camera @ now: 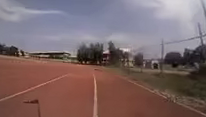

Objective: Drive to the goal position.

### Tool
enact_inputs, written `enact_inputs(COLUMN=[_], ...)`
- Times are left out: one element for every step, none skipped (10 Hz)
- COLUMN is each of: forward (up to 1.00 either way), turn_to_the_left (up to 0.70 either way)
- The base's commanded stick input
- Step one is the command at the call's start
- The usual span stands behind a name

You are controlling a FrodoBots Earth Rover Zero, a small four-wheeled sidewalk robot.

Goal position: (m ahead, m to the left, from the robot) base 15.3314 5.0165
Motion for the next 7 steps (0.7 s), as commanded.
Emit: enact_inputs(forward=[0.70,0.70,0.70,0.70,0.70,0.70,0.70], turn_to_the_left=[0.00,0.00,0.00,0.00,0.00,0.00,0.00])
